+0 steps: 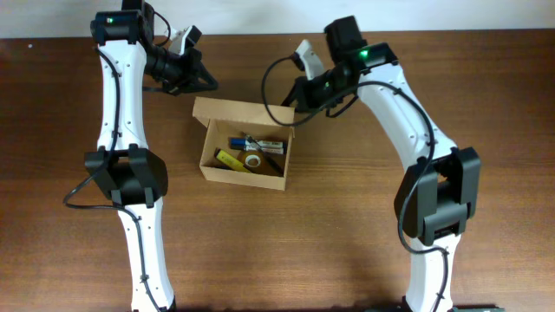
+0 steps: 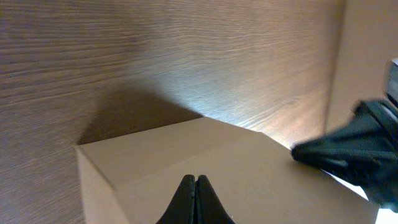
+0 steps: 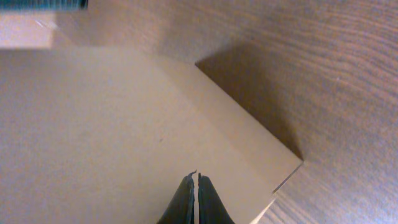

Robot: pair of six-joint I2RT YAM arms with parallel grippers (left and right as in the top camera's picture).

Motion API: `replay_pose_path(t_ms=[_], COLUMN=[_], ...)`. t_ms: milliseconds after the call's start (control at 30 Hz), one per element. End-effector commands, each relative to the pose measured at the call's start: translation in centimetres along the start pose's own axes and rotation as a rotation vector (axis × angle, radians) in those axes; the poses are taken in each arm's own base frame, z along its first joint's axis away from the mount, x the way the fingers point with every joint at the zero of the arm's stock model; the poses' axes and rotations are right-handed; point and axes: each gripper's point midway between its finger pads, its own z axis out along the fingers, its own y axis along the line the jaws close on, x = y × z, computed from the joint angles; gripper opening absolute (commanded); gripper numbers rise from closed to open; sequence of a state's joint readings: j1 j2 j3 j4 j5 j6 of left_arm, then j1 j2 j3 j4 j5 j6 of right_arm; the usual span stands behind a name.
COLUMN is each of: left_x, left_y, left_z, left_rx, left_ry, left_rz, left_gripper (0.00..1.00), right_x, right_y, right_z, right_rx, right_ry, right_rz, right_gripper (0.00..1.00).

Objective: Pack container
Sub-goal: 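Push the lid flap forward with both grippers to close the box, then press down on the closed lid with both grippers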

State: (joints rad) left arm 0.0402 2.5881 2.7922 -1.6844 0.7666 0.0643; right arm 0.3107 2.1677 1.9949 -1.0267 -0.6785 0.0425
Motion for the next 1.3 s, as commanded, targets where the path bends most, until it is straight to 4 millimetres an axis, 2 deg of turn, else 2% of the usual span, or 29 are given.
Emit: replay_pose_path(t_ms=[0,100,267,500,700,933,967,1100,1267], left_x=[0.1,0.3,0.8,2.4,5.8,9.4,10.1,11.0,11.4], left_y=[-1.7,-2.1,-3.8,-5.2,-3.6,-0.7,0.1,1.5,2.8], left_z=[-3.3,-4.0,-4.8,-4.6,-4.4,-1.8,-1.1,0.4,2.0], left_rx=[-0.12,-0.189,-0.27,-0.374,-0.515,-0.528,-0.53,-0.532,-0.53], left_ry=[-0.068,-0.082,-0.104,-0.079,0.02,0.191,0.226,0.268,0.287], left_rz=[0.062,0.075,0.112,0.129,0.094,0.006,-0.013,-0.033,-0.04], left_gripper=[0.02,0.02,0.02,0.01,0.02,0.02,0.02,0.02,0.02], right_x=[-0.1,0.1,1.3,4.2,5.8,6.1,6.2,6.8,8.7], right_y=[2.4,3.4,3.6,3.5,4.5,5.2,5.0,4.0,2.1], right_z=[-2.4,-3.0,-3.9,-3.4,-2.4,-1.9,-2.0,-1.6,0.1], right_rx=[0.128,0.151,0.225,0.333,0.384,0.382,0.395,0.425,0.437], right_ry=[-0.038,-0.04,-0.012,0.104,0.167,0.18,0.181,0.203,0.258], right_rz=[-0.127,-0.15,-0.157,-0.189,-0.235,-0.253,-0.255,-0.247,-0.225], right_gripper=[0.04,0.04,0.04,0.04,0.04,0.04,0.04,0.04,0.04])
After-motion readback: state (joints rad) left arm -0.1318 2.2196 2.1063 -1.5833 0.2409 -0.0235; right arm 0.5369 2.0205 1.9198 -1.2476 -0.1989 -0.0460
